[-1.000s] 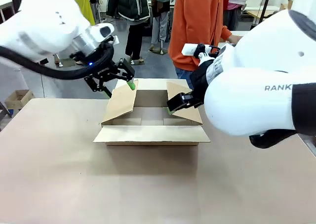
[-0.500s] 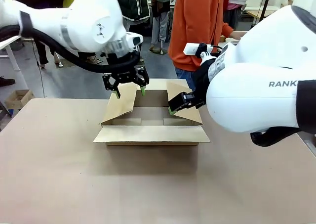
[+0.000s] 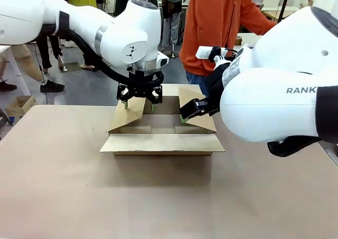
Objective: Pack the gift set into the box.
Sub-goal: Place both hands on the side flaps of the Package Box and spread them outward.
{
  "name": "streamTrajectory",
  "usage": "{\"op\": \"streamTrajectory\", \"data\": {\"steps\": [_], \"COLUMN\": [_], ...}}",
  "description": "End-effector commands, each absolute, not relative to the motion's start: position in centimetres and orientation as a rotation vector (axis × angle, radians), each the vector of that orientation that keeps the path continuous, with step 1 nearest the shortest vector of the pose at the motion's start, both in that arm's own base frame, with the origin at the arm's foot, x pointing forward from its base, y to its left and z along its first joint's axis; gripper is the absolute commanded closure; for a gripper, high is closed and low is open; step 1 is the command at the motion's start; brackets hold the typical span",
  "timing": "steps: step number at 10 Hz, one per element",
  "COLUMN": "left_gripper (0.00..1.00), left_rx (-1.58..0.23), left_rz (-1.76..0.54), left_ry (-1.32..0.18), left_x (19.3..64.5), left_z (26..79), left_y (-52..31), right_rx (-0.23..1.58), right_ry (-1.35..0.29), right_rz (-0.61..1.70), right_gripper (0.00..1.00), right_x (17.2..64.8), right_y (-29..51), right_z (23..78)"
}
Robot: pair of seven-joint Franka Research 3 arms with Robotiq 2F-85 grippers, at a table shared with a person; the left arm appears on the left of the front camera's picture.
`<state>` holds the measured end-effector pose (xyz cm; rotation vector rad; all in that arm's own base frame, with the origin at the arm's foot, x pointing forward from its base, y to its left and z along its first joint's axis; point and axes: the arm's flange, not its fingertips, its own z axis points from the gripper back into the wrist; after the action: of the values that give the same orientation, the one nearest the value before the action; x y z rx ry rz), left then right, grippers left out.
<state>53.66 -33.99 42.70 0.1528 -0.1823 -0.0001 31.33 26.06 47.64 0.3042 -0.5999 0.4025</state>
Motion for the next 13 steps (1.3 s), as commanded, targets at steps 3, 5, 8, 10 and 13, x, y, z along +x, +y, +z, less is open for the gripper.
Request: {"op": "streamTrajectory", "data": {"steps": [3, 5, 8, 10, 13], "left_gripper": [0.0, 0.0, 0.0, 0.0, 0.0], "left_rx": [0.327, 0.379, 0.385, 0.366, 0.294], "left_rz": [-0.042, -0.046, -0.03, -0.012, 0.024], "left_ry": [-0.211, -0.191, -0.207, -0.203, -0.202], "left_x": [53.9, 54.2, 54.2, 54.2, 53.9], "left_z": [42.8, 42.5, 43.3, 44.0, 45.7], "left_y": [-35.1, -34.8, -34.0, -33.1, -30.0], "right_rx": [0.304, 0.304, 0.304, 0.304, 0.304], "right_ry": [-0.619, -0.619, -0.619, -0.619, -0.619], "right_rz": [0.406, 0.406, 0.406, 0.406, 0.406], "right_gripper": [0.0, 0.0, 0.0, 0.0, 0.0], "right_x": [31.6, 31.6, 31.6, 31.6, 31.6], "right_y": [26.1, 26.1, 26.1, 26.1, 26.1], "right_z": [47.6, 47.6, 47.6, 47.6, 47.6]}}
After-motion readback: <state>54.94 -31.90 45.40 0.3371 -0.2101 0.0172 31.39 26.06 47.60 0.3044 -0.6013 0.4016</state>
